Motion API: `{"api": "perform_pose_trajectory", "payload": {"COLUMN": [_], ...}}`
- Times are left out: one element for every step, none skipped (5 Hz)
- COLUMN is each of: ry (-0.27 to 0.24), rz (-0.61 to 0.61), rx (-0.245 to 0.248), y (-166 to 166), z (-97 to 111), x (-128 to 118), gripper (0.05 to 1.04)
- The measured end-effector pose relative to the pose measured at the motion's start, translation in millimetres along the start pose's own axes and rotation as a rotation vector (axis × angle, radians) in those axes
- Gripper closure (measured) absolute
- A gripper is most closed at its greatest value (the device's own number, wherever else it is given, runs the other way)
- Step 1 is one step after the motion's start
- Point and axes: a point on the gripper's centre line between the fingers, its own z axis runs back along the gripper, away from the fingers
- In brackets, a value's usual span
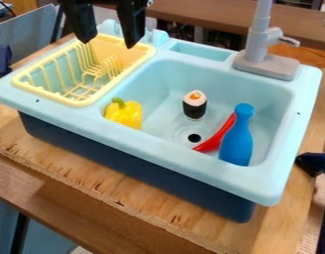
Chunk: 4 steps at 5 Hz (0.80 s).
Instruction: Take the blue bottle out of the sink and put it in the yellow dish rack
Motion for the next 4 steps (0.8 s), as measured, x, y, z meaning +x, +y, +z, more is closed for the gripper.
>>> {"api": "perform_pose_trajectory", "payload": {"ry": [0.025, -0.034, -0.146, -0.077], "rz": [0.009, -0.060, -0.040, -0.227], "rx": [-0.003, -0.060, -0.148, -0.129], "y": [0, -43, -66, -95], "z": [-8, -3, 17, 7], "x": [-1, -4, -14, -24], "gripper": [0.083, 0.083, 0.083, 0.083]}}
